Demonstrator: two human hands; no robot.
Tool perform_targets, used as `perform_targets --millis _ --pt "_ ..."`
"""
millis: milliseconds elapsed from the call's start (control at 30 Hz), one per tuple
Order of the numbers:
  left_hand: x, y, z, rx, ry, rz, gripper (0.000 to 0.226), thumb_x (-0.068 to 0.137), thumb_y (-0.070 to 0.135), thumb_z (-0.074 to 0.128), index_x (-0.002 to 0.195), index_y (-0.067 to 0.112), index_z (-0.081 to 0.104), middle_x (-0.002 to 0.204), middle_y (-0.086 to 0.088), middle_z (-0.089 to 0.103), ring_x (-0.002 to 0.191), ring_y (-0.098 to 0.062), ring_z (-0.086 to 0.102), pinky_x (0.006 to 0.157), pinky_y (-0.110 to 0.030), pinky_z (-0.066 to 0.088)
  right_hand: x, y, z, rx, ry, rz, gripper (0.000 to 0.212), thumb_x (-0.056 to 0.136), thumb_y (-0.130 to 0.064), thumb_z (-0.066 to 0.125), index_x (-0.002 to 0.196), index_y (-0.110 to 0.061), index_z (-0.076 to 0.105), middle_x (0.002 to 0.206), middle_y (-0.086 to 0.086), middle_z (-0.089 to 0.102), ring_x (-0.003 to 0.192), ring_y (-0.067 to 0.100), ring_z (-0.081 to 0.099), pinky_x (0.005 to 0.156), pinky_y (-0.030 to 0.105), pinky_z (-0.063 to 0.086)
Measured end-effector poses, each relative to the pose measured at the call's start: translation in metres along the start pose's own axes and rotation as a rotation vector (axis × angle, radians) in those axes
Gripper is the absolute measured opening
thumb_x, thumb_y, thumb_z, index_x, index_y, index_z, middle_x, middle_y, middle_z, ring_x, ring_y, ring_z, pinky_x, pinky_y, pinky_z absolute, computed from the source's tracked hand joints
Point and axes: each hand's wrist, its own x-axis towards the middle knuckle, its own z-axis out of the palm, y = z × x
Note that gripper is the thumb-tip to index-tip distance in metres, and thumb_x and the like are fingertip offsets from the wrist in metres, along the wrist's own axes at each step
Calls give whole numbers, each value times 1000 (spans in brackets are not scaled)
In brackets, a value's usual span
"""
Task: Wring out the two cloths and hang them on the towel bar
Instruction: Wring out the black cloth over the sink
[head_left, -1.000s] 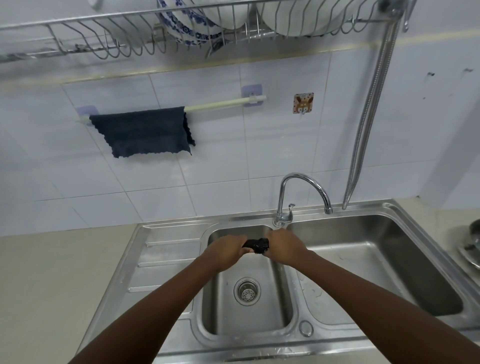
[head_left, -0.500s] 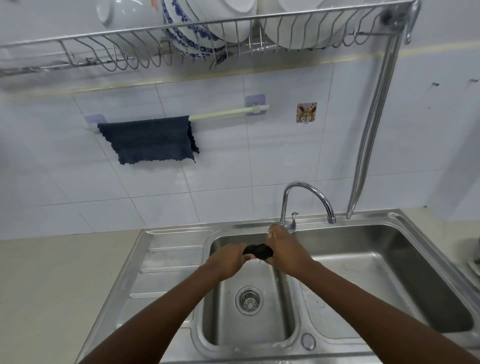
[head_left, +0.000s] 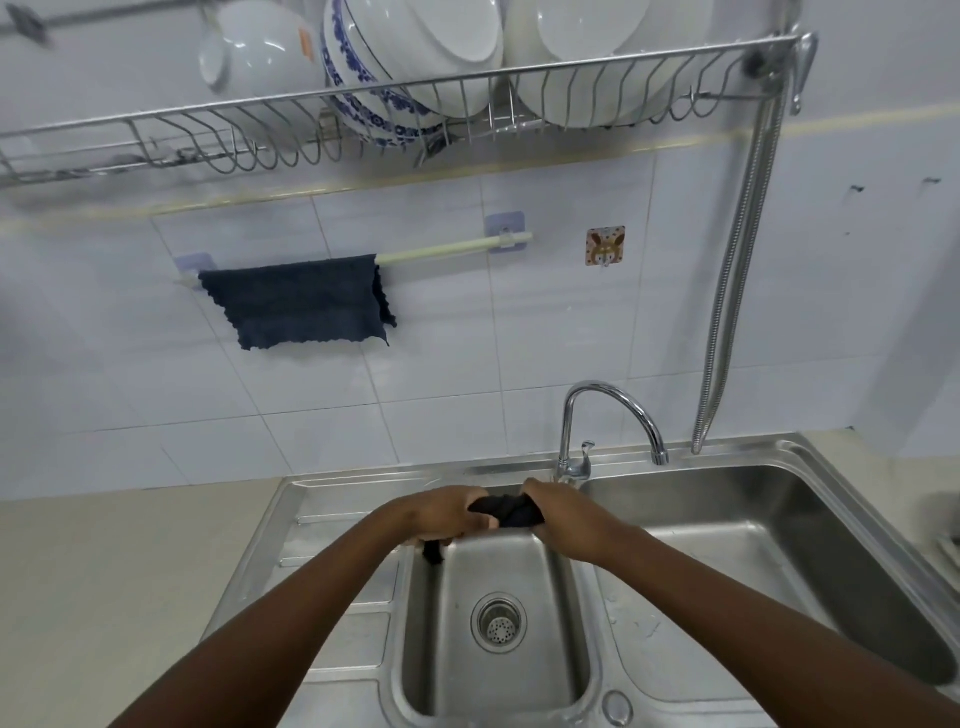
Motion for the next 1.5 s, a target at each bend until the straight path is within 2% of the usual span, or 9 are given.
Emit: perform_targets --millis 100,267,433,600,1033,1167,1233,1400,1500 --pt "0 6 11 270 122 83 18 96 36 51 101 19 54 94 -3 60 84 -17 53 67 -28 38 0 -2 -1 -44 9 70 39 73 -40 73 97 -14 56 84 3 63 79 21 58 63 30 41" --pt "-1 10 29 685 444 142 22 99 32 43 113 17 52 100 -9 68 84 -27 62 63 -30 32 2 -2 -4 -71 43 116 21 79 -39 64 76 -20 56 70 3 61 74 23 59 60 29 41" --pt "-1 6 30 754 511 226 20 100 30 38 113 18 48 94 -10 68 76 -30 63 57 -32 33 -2 -4 -4 -83 59 84 33 83 -48 58 81 -15 61 84 11 70 78 27 64 59 28 41" --pt "1 -2 26 818 533 280 16 96 21 40 110 17 48 91 -6 67 71 -27 61 54 -32 33 0 -6 1 195 -4 120 30 78 -39 56 73 -10 60 70 10 66 68 26 64 61 40 48" --pt "13 -13 27 821 637 328 14 92 22 45 105 18 48 83 -3 65 64 -24 59 51 -29 33 8 -8 6 437 -22 204 25 77 -25 62 82 -1 62 65 6 55 57 17 51 51 24 37" --pt "22 -14 27 521 498 195 18 95 32 49 111 24 47 92 -2 67 79 -22 63 65 -33 45 3 4 0 284 -29 115 25 78 -40 66 95 -22 61 78 -4 66 69 10 63 63 28 50" --pt "21 -21 26 160 362 183 19 93 34 56 108 27 46 87 6 64 75 -11 61 69 -28 48 -4 9 0 432 -75 114 32 77 -43 71 99 -24 56 80 -7 62 67 2 60 61 17 47" --pt "10 -24 22 -273 378 155 19 88 35 64 102 24 59 84 7 63 68 -7 57 63 -21 45 -11 11 -2 724 106 114 18 92 -26 59 106 -27 69 101 -1 72 92 10 68 86 32 55" --pt "7 -25 25 -336 371 151 17 91 39 59 107 35 62 97 4 68 75 -16 63 65 -23 49 -10 9 -9 595 212 114 21 94 -19 52 97 -23 73 97 -6 73 88 -4 63 83 9 44"
